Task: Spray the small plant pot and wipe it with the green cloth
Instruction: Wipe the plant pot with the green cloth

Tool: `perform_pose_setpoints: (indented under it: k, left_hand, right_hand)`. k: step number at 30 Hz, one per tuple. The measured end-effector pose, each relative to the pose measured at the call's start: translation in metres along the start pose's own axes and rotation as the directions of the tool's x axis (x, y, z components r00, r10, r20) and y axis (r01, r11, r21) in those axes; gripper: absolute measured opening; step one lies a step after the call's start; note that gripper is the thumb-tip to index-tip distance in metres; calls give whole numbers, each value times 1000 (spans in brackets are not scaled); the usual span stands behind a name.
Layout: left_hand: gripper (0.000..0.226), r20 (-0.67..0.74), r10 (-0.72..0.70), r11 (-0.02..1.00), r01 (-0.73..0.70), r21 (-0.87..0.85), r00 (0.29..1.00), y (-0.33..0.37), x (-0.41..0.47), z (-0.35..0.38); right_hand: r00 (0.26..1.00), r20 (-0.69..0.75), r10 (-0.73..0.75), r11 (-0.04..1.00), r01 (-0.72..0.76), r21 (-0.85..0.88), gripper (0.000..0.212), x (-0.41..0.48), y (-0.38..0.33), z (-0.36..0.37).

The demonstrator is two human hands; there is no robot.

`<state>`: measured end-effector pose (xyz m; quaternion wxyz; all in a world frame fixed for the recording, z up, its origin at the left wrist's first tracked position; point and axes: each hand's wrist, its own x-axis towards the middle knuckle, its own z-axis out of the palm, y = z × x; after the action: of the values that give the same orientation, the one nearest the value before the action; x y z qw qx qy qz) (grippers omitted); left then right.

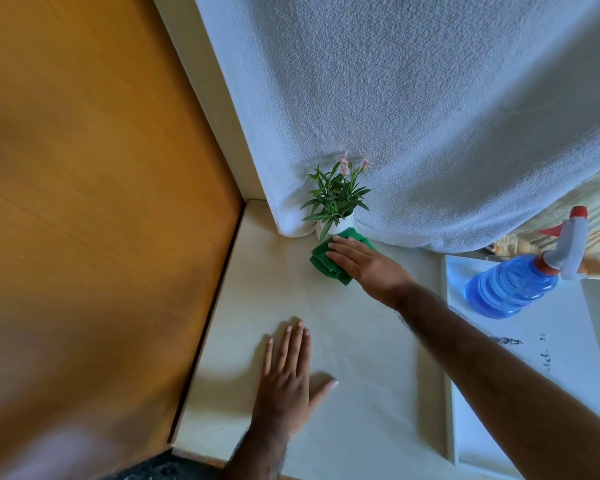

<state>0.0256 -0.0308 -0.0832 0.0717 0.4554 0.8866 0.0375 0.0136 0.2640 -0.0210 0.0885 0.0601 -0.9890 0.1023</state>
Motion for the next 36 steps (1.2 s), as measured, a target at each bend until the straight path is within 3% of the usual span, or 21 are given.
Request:
perform_pose_setpoints:
  k: [5,9,13,20,26,30,36]
  left_hand:
    - [98,-3,7,1000,-7,-3,1000,0,-1,0]
    - [98,3,-1,1000,1,8,1000,1,-1,-1]
    - [99,7,-1,1000,1,-5,1000,0,-1,0]
    - [98,-6,2,1000,-2,-5,1000,0,0,0]
    - [98,-1,-1,1000,1,7,1000,0,0,0]
    - [99,4,0,1000,0,5,1000,0,0,0]
    - [98,-6,1,1000,-1,7,1000,0,0,0]
  right_hand:
    - [996,-55,65,997,-62,53,52,-10,-5,-5]
    - [990,-138,29,999,-24,38,62,0,-3,-19]
    - [995,-99,30,999,-26,44,50,4,3,-13]
    - [994,-8,109,990,-108,87,56,-9,3,4]
    - [986,-150,78,994,-65,90,47,3,-2,-11]
    - [994,-99,45,997,-38,70,51,4,4,-9]
    - [994,-25,110,991,-108,80,54,-12,5,9]
